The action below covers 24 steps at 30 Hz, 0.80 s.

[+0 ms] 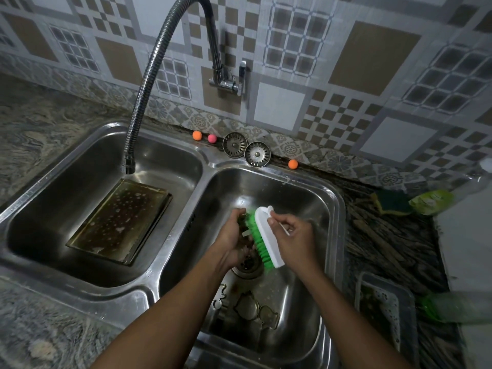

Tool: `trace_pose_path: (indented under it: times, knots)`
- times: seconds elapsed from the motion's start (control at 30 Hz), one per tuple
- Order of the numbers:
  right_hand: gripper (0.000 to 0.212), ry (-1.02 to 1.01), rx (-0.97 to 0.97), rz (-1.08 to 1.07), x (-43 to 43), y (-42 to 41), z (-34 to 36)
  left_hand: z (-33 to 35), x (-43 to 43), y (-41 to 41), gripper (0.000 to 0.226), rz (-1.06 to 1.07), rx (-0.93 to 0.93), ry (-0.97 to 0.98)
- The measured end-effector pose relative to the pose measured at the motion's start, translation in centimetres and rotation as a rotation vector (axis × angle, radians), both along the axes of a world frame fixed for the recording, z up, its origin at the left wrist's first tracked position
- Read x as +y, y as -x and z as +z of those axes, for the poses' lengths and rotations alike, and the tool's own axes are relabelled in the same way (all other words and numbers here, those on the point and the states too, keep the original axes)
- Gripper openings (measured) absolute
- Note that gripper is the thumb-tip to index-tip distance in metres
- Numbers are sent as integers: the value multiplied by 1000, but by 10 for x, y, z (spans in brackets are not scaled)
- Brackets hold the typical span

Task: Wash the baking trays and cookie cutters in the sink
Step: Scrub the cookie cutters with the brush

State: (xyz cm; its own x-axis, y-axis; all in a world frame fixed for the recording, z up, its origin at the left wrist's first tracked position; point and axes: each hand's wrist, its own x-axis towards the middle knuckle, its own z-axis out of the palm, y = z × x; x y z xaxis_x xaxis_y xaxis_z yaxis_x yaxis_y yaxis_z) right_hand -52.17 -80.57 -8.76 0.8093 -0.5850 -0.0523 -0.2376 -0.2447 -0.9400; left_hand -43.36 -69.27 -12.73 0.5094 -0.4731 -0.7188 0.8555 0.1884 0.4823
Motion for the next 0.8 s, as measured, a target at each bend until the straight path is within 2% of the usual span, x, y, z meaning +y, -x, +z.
trace_pose_path:
  times: [0.1, 0.23, 0.37, 0.47, 0.7, 0.8]
  knots:
    - [17, 4, -4, -78, 3, -5, 4, 1, -3, 3, 45, 30, -16, 43]
    - [21, 33, 13, -37, 11, -11, 5, 8, -4, 13, 63, -154, -88, -3]
    - [23, 89, 17, -29, 6, -8, 4, 11, 0, 9, 63, -197, -29, 104]
    - [23, 142, 1, -17, 9, -3, -1, 14, -1, 7, 60, -149, 56, 201]
    - [23, 92, 35, -79, 1, -3, -2, 3, -1, 14, 42, 108, 60, 291]
    - [22, 106, 10, -34, 8, -4, -5, -3, -2, 12, 54, 63, 16, 210]
